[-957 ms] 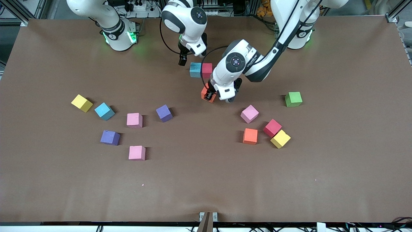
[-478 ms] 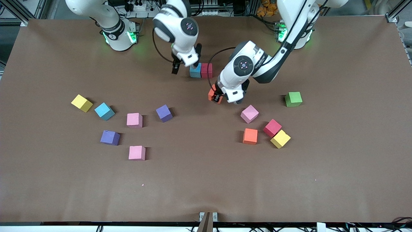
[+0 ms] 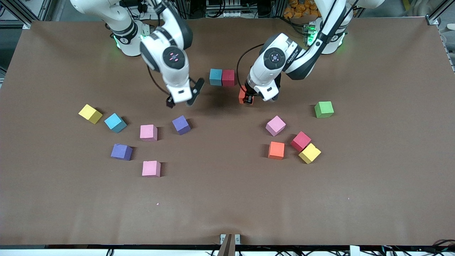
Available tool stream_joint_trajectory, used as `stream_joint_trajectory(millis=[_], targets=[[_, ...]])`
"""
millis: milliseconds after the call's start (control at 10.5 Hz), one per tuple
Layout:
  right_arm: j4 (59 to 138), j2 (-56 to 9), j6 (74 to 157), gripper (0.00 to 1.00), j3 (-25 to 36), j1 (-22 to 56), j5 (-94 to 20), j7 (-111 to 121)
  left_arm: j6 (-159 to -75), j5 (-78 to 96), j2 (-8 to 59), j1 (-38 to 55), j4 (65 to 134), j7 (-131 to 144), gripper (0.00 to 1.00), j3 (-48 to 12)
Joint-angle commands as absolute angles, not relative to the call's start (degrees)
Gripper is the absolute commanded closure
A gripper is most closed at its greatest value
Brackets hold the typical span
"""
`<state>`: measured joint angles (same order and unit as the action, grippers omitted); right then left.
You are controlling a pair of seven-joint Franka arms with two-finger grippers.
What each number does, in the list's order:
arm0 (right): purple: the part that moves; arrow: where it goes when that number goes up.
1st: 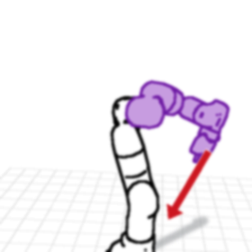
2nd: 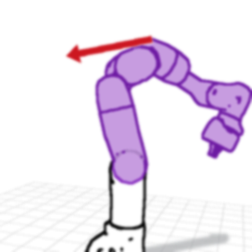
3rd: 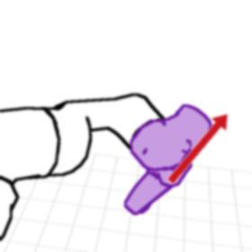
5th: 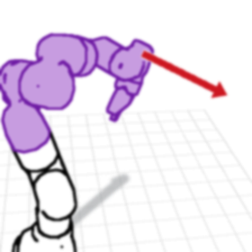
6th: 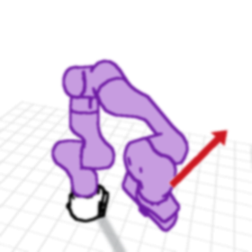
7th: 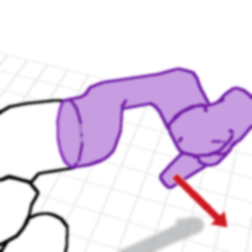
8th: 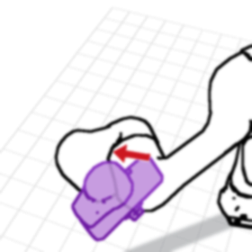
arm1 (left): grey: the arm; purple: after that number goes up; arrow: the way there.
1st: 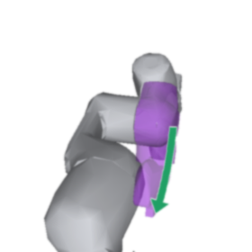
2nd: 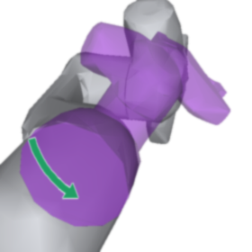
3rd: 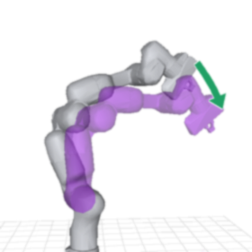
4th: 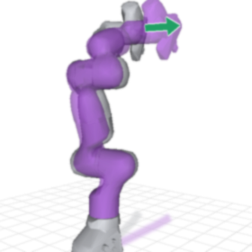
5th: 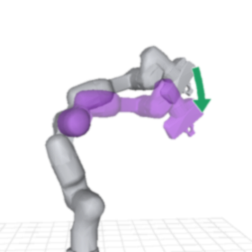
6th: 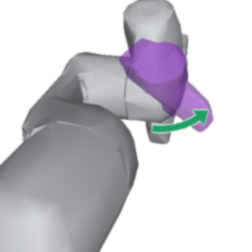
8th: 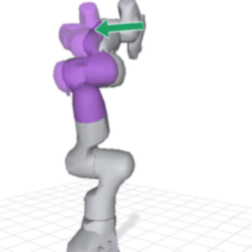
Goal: Form number 2 with 11 blocks
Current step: 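Grasp the blue cube with the right gripper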
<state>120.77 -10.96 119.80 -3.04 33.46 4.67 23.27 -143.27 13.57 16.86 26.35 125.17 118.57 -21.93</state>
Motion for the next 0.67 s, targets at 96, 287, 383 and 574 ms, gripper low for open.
stream_joint_trajectory(millis=[96,287,383,574], targets=[[112.1,-17.8,120.0,0.0,-4.0,24.2,4.9,22.0,-150.5,15.1,13.6,26.2,133.6,125.3,0.81,-24.6],[107.9,-21.6,120.4,0.0,-4.0,21.2,4.0,21.2,-151.5,16.8,12.1,26.2,136.0,127.0,0.81,-26.5],[107.2,-22.5,120.8,0.0,-4.0,20.7,2.8,18.7,-153.8,18.1,11.9,26.2,137.0,128.1,0.81,-27.8],[107.3,-23.7,123.8,0.0,-4.0,20.3,1.2,15.2,-159.9,18.4,12.1,26.2,140.1,129.3,0.81,-30.4]])
